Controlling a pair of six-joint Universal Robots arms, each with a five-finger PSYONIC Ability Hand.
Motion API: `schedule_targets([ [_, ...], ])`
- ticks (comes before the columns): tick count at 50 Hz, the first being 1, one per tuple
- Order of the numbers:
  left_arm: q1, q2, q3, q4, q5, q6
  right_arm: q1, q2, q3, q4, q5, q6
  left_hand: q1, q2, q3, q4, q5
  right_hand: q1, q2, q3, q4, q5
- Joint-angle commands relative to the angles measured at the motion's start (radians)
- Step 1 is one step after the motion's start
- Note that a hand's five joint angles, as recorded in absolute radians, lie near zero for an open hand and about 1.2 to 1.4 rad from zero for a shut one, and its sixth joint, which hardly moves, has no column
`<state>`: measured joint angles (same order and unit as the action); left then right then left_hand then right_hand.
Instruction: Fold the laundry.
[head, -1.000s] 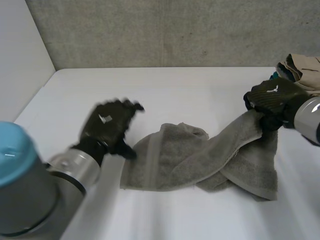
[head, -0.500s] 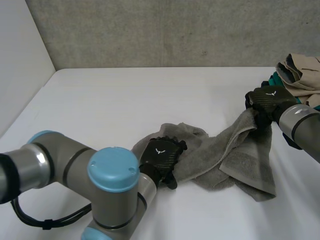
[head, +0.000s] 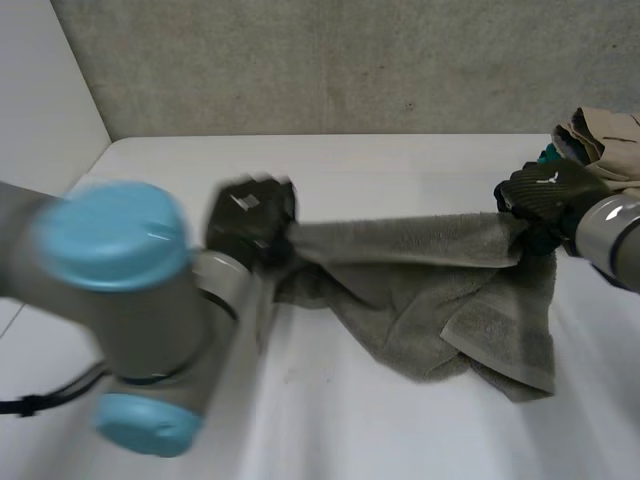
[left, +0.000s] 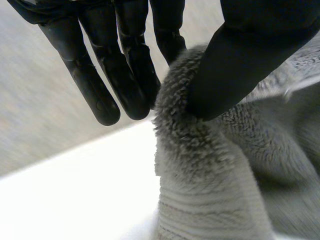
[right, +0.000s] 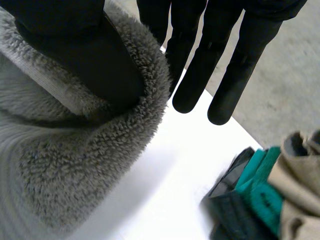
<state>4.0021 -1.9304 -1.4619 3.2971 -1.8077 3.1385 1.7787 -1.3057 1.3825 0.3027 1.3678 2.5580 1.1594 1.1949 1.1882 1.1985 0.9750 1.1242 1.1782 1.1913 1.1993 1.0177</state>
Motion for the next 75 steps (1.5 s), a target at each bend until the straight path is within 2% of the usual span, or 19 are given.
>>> schedule_targets([
  [1, 0.091, 0.258, -0.170, 0.001, 0.063, 0.072, 0.005, -0.103, -0.026, 0.191, -0.081, -0.217, 0.237, 0.201, 0.208, 0.198, 0.247, 0.272, 0.218, 0.205, 0.197, 0.204],
  [7, 0.160, 0.202, -0.270, 0.061, 0.114, 0.241, 0.008, 0.009, -0.043, 0.187, -0.087, -0.239, 0.237, 0.201, 0.208, 0.198, 0.247, 0.272, 0.218, 0.205, 0.197, 0.204],
  [13, 0.232, 0.053, -0.204, 0.287, 0.119, 0.353, 0.028, 0.143, -0.173, 0.078, -0.024, -0.147, 0.237, 0.201, 0.208, 0.198, 0.247, 0.272, 0.218, 0.205, 0.197, 0.204],
  [19, 0.229, 0.024, 0.076, 0.536, 0.122, 0.429, 0.048, 0.148, -0.351, -0.309, 0.097, 0.005, 0.237, 0.201, 0.208, 0.198, 0.247, 0.272, 0.218, 0.205, 0.197, 0.204],
  [23, 0.232, 0.039, 0.236, 0.608, 0.116, 0.426, 0.059, 0.096, -0.372, -0.573, 0.073, 0.072, 0.237, 0.201, 0.208, 0.198, 0.247, 0.272, 0.218, 0.205, 0.197, 0.204],
  [26, 0.230, 0.056, 0.307, 0.613, 0.116, 0.426, 0.062, 0.060, -0.365, -0.663, 0.048, 0.099, 0.237, 0.201, 0.208, 0.198, 0.247, 0.272, 0.218, 0.205, 0.197, 0.204],
  [33, 0.235, 0.109, 0.226, 0.533, 0.116, 0.426, 0.057, 0.019, -0.365, -0.489, -0.058, 0.113, 0.237, 0.201, 0.208, 0.198, 0.247, 0.272, 0.218, 0.205, 0.197, 0.204],
  [38, 0.239, 0.146, 0.003, 0.449, 0.119, 0.426, 0.030, 0.032, -0.364, -0.297, -0.139, 0.111, 0.237, 0.201, 0.208, 0.198, 0.247, 0.272, 0.218, 0.205, 0.197, 0.204],
  [42, 0.238, 0.146, -0.182, 0.443, 0.136, 0.426, -0.007, 0.116, -0.353, -0.089, -0.180, 0.074, 0.237, 0.201, 0.208, 0.198, 0.247, 0.272, 0.218, 0.205, 0.197, 0.204],
  [50, 0.227, 0.070, -0.423, 0.450, 0.194, 0.426, -0.004, 0.346, -0.296, 0.120, -0.142, -0.158, 0.237, 0.201, 0.208, 0.198, 0.247, 0.272, 0.218, 0.205, 0.197, 0.204],
  [57, 0.204, 0.030, -0.431, 0.449, 0.197, 0.422, 0.005, 0.434, -0.304, 0.031, -0.085, -0.200, 0.237, 0.201, 0.208, 0.198, 0.247, 0.272, 0.218, 0.205, 0.197, 0.204],
  [58, 0.204, 0.034, -0.428, 0.450, 0.197, 0.422, 0.008, 0.434, -0.293, -0.061, -0.081, -0.182, 0.237, 0.201, 0.208, 0.198, 0.247, 0.139, 0.085, 0.072, 0.064, 0.071],
  [62, 0.206, 0.045, -0.402, 0.450, 0.195, 0.422, 0.007, 0.425, -0.243, -0.315, -0.075, -0.131, 0.237, 0.201, 0.208, 0.198, 0.247, 0.109, 0.055, 0.042, 0.034, 0.041],
  [63, 0.207, 0.045, -0.396, 0.450, 0.195, 0.422, 0.007, 0.425, -0.243, -0.316, -0.075, -0.131, 0.237, 0.201, 0.208, 0.198, 0.247, 0.109, 0.055, 0.042, 0.034, 0.041],
  [65, 0.209, 0.044, -0.382, 0.450, 0.195, 0.420, 0.007, 0.436, -0.185, -0.518, -0.075, -0.119, 0.237, 0.201, 0.208, 0.198, 0.247, -0.385, -0.439, -0.452, -0.460, -0.453],
  [67, 0.210, 0.036, -0.373, 0.452, 0.197, 0.420, 0.007, 0.437, -0.183, -0.525, -0.075, -0.119, 0.237, 0.201, 0.208, 0.198, 0.247, -0.414, -0.468, -0.481, -0.489, -0.482],
  [68, 0.209, 0.033, -0.370, 0.452, 0.195, 0.419, 0.008, 0.439, -0.160, -0.604, -0.067, -0.122, 0.237, 0.201, 0.208, 0.198, 0.247, -0.876, -0.930, -0.943, -0.951, -0.944],
  [69, 0.209, 0.031, -0.365, 0.452, 0.195, 0.419, 0.008, 0.437, -0.149, -0.619, -0.065, -0.125, 0.237, 0.201, 0.208, 0.198, 0.247, -0.950, -1.004, -1.017, -1.025, -1.018],
  [75, 0.213, 0.022, -0.360, 0.452, 0.195, 0.419, -0.002, 0.376, -0.082, -0.541, -0.047, -0.105, 0.237, 0.201, 0.208, 0.198, 0.247, -0.950, -1.004, -1.017, -1.025, -1.018],
])
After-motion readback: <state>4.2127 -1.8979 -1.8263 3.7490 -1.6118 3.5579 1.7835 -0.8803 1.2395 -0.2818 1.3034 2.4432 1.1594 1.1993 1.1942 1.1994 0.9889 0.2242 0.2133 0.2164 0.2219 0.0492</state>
